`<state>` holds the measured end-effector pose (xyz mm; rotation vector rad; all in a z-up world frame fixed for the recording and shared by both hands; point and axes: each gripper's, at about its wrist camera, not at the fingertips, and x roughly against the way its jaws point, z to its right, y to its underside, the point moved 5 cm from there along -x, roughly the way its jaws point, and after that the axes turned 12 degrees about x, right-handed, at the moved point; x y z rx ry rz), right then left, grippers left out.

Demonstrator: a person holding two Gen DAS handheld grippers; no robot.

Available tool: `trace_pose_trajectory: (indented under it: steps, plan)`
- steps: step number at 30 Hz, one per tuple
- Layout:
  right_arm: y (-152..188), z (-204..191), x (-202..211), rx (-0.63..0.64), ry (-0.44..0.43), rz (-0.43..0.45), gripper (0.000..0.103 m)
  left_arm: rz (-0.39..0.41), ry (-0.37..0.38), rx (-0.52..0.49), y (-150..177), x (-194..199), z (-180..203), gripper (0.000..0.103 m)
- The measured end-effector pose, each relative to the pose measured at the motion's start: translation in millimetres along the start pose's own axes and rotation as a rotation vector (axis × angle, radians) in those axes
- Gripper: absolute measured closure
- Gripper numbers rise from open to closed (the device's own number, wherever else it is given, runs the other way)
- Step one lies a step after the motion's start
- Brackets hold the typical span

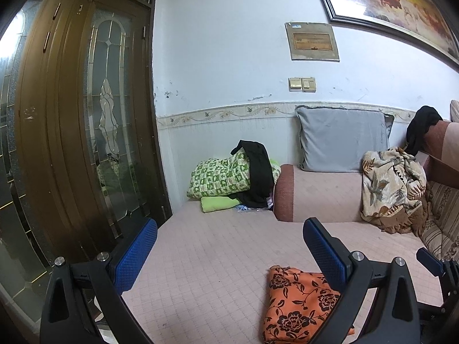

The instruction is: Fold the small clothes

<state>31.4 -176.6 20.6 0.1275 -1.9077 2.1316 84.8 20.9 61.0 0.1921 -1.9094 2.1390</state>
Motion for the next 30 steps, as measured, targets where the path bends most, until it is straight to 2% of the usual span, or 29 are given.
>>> trace_pose_trajectory:
  steps: [4,10,20,25,28,30]
  plan:
    - [0.3,-3.0,-1.8,0.02,0.016,0.019,0.021,-0.001,0.007,0.006,0.4,-4.4,-1.1,0.002]
    - [-1.5,-0.2,-4.8,0.001,0.031,0.049,0.016,0.0,0.009,0.007,0.3,-9.7,-1.5,0.002]
    - [5.8,11.9,-31.8,-0.015,0.045,0.014,0.016,-0.024,0.005,0.004,1.3,-30.7,0.1,0.002]
    - [18.9,18.6,-52.5,-0.027,0.055,-0.03,0.016,-0.042,0.003,-0.008,10.8,-55.0,3.2,0.001]
    - [33.4,26.9,-70.8,-0.033,0.075,-0.059,0.016,-0.064,0.024,-0.006,22.7,-81.5,3.0,0.001]
    - [48.6,43.7,-90.9,-0.049,0.095,-0.101,0.016,-0.099,0.002,0.005,36.1,-114.8,-4.6,0.001]
